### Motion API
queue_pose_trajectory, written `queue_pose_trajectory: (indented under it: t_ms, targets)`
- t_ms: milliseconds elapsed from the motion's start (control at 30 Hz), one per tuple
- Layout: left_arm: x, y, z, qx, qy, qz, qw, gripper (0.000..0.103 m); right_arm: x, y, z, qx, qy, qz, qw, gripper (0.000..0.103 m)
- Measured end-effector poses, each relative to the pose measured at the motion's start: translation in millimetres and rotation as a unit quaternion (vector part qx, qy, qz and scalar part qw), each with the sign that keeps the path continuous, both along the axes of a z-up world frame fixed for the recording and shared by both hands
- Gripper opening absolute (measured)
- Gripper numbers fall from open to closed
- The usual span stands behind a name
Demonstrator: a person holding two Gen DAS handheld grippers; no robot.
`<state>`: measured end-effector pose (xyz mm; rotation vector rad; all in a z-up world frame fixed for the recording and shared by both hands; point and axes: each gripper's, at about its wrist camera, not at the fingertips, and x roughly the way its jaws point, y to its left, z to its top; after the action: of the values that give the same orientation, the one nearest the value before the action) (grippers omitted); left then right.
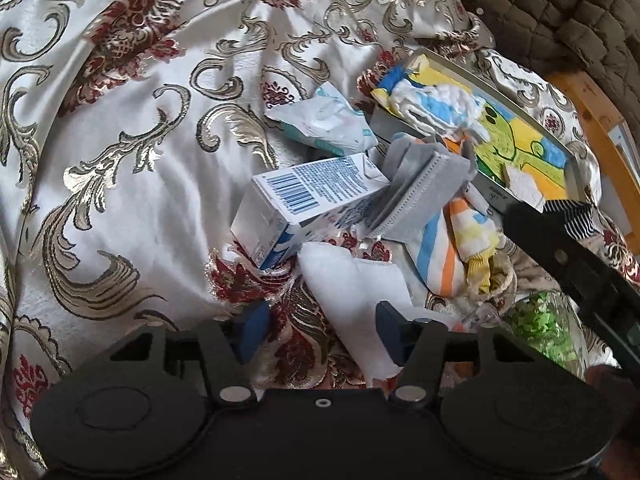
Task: Organize soft objects
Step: 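Grasp the white tissue with left tool while right tool grasps the grey mask, then lift and carry the tissue with the left tool while the right tool carries the mask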
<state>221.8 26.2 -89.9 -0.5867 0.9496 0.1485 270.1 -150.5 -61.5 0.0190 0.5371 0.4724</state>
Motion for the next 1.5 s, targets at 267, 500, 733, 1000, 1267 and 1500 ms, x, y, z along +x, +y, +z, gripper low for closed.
queue_pose_trajectory:
  t_ms: [267,500,733,1000,1267,1500]
  targets:
    - [1.3,-0.6,-1.8,0.003,-0.009,0.001,1.0000,0.045,28.0,24.5,-7.5,-0.012,0.016,0.043,0.999,0.070]
    - [6.9,-10.7,-6.1,-0.005,-0.013,-0.033,0.9994,0.035,41.2,43.4,-19.9,-0.033,0.032,0.056,0.997,0.061]
    - [11.1,-5.5,-14.2,-0.025,-0.001,-0.015,0.9996,0.026,50.7,53.5,-27.5,-0.044,0.041,0.059,0.996,0.049]
    - [11.3,-3.4,-17.1,-0.030,0.010,-0.015,0.9994,0.006,47.7,59.7,-33.1,-0.060,0.038,0.061,0.996,0.034]
    - [8.5,-9.2,-9.7,-0.012,-0.003,-0.030,0.9995,0.004,31.9,55.6,-36.1,-0.061,0.039,0.039,0.997,0.019]
    - [6.0,-11.2,-2.3,0.001,-0.018,-0.038,0.9991,0.003,11.8,38.6,-25.4,-0.046,0.044,0.014,0.998,0.008]
